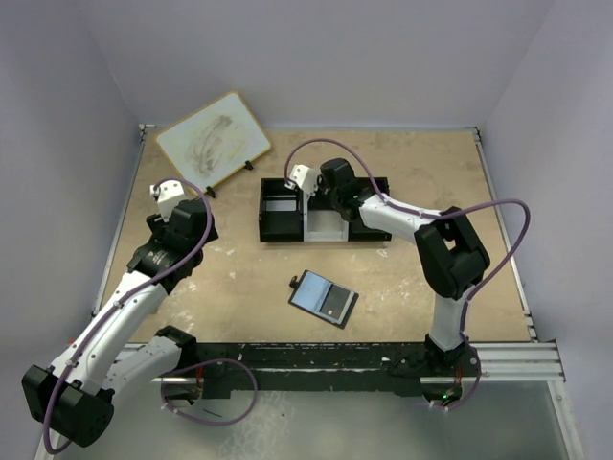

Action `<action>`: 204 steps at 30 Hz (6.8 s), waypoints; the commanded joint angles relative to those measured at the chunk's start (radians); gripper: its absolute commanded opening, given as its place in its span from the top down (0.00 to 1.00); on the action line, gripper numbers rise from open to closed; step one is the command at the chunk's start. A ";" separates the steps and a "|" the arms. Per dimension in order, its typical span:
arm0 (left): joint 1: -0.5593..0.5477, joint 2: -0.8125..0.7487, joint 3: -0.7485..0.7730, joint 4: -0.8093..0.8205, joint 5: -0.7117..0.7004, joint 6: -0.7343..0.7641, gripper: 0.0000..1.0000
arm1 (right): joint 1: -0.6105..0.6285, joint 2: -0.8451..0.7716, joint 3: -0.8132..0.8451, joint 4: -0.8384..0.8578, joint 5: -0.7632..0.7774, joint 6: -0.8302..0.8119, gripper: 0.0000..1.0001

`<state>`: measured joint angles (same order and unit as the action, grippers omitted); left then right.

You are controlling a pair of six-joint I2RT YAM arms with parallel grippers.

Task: Take the credit cards out of the card holder
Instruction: Place the credit card in the storage box, then adjust the card holder at the center of the board, then remove the credit card from the card holder.

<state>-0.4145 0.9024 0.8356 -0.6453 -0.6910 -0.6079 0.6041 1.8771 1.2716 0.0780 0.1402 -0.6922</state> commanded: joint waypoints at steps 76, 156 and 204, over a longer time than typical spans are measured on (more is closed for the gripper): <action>0.002 0.033 0.003 0.025 -0.008 0.027 0.31 | -0.007 0.146 0.189 -0.099 -0.056 0.041 0.49; -0.726 0.510 -0.350 0.852 0.152 -0.647 0.54 | 0.131 -0.625 -0.981 0.208 -0.534 1.472 0.51; -0.618 0.174 -0.427 0.663 0.416 -0.554 0.50 | 0.172 -0.561 -0.781 0.195 -0.450 1.388 0.70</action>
<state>-0.9913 1.1042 0.3992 -0.0170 -0.2741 -1.0782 0.7891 1.2835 0.4564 0.2214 -0.2222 0.7727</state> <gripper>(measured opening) 0.499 0.301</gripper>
